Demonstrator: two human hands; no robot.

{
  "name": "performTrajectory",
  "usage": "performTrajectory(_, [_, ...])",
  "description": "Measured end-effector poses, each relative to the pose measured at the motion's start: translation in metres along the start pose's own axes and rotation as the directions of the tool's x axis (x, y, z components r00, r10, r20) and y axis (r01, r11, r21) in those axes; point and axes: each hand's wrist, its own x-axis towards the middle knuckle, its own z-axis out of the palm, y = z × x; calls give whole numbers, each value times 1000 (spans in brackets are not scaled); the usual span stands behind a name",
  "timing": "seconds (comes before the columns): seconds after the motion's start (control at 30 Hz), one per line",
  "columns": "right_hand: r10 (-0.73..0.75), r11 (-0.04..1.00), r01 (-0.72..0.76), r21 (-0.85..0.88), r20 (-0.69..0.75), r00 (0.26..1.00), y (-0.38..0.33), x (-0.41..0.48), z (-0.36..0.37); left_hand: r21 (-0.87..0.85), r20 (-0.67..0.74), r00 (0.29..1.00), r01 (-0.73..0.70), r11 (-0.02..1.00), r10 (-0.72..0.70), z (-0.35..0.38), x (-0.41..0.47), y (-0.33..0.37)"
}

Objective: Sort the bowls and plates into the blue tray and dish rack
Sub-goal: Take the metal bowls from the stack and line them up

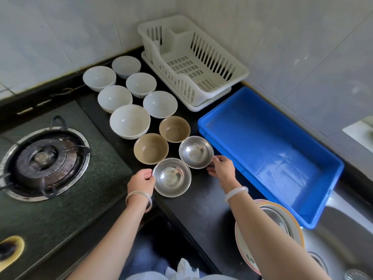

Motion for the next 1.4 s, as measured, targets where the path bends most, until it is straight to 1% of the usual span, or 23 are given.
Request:
performTrajectory(0.1, [-76, 993, 74, -89, -14, 997, -2, -11, -11, 87, -13, 998, -65, 994, 66, -3, -9, 7])
performTrajectory(0.2, [-190, 969, 180, -172, -43, 981, 0, -28, -31, 122, -9, 989, -146, 982, 149, -1, -22, 17])
performTrajectory(0.27, [-249, 949, 229, -217, -73, 966, 6, -42, -49, 114, 22, 981, -195, 974, 193, 5, -31, 25])
performTrajectory(0.33, [-296, 927, 250, -280, -135, 946, 19, -57, -71, 98, 91, 967, -246, 964, 238, 19, -42, 35])
performTrajectory(0.43, [-322, 903, 201, -380, -289, 901, 49, -80, -111, 66, 258, 920, -320, 945, 293, 51, -66, 47])
performTrajectory(0.53, [-337, 875, 111, -472, -426, 840, 86, -104, -149, 94, 422, 838, -420, 903, 346, 87, -93, 52])
performTrajectory(0.6, [-353, 850, 46, -524, -503, 789, 112, -116, -166, 134, 504, 782, -489, 862, 366, 110, -110, 53])
performTrajectory(0.67, [-292, 860, -45, -508, -563, 773, 132, -124, -175, 168, 575, 733, -541, 824, 364, 130, -126, 54])
performTrajectory(0.73, [-177, 895, -117, -429, -585, 791, 147, -129, -178, 191, 628, 696, -572, 798, 348, 145, -138, 54])
performTrajectory(0.8, [-106, 925, -134, -356, -580, 808, 157, -130, -177, 215, 660, 672, -597, 773, 335, 156, -146, 53])
performTrajectory(0.87, [-77, 946, -125, -300, -581, 810, 159, -130, -174, 241, 671, 666, -610, 754, 324, 163, -149, 50])
performTrajectory(1.03, [-73, 939, -143, -312, -590, 804, 154, -127, -173, 301, 669, 669, -642, 705, 324, 170, -149, 45])
performTrajectory(1.1, [-81, 936, -144, -322, -592, 802, 152, -127, -173, 304, 670, 666, -649, 697, 328, 171, -148, 45])
performTrajectory(1.27, [-91, 938, -152, -311, -644, 760, 149, -130, -176, 293, 668, 656, -665, 687, 350, 173, -144, 42])
performTrajectory(1.4, [-105, 923, -174, -344, -659, 745, 148, -136, -176, 288, 673, 650, -669, 685, 352, 174, -143, 41])
